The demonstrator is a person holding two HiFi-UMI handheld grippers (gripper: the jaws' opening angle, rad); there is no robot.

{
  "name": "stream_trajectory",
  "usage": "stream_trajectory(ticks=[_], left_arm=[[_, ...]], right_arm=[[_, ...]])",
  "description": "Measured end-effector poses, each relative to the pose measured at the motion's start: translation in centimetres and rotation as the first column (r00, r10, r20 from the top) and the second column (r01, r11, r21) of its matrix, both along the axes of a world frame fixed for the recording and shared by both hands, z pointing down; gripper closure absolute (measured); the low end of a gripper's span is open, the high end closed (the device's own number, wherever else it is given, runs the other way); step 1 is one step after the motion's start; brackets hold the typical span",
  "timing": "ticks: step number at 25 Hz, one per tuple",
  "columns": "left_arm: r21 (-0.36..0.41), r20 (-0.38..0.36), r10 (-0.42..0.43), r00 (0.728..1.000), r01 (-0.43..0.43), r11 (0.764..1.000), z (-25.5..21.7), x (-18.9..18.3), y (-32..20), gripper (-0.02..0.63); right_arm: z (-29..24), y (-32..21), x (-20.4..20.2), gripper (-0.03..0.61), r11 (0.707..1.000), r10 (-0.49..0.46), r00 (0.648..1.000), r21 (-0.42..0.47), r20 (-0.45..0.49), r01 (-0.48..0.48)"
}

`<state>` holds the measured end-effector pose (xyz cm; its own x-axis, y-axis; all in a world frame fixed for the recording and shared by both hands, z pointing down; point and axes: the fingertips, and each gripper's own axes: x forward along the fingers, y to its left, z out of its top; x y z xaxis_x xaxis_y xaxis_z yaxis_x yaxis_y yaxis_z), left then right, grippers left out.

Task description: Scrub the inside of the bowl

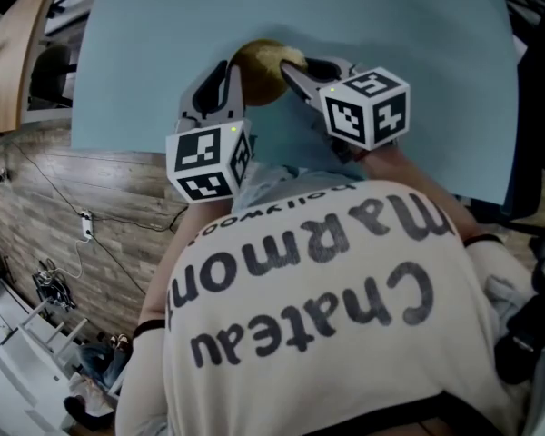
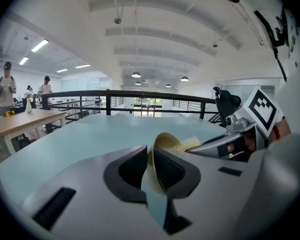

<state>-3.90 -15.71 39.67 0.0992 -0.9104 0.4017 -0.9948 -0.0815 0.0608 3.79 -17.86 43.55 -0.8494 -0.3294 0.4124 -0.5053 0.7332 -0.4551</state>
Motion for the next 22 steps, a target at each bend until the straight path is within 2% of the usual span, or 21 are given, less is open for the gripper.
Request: stream_trajectory(ticks=[6,12,22], left_arm=[[0.005,-0.008,0.000,1.000,0.000,1.000,0.1,0.4,-0.1,0.577],[0.000,0.006,-0.002,1.000,0.002,1.000,0.4,0.5,0.0,0.577],[-0.021,0.012,-0.018,1.000,0.018,1.000,0.5,0.7,0.9,0.578]], right_arm=[[0.8,1.0,-0.2,0.514,0.999,-0.024,1.000,-0.043,0.006,0.024],[1.1,2.1,-0.9,0.514,0.996,-0.068,0.998,-0.049,0.002,0.068],[0.5,0.9,0.5,0.514,0.999,-0.033,0.999,-0.038,0.002,0.033]])
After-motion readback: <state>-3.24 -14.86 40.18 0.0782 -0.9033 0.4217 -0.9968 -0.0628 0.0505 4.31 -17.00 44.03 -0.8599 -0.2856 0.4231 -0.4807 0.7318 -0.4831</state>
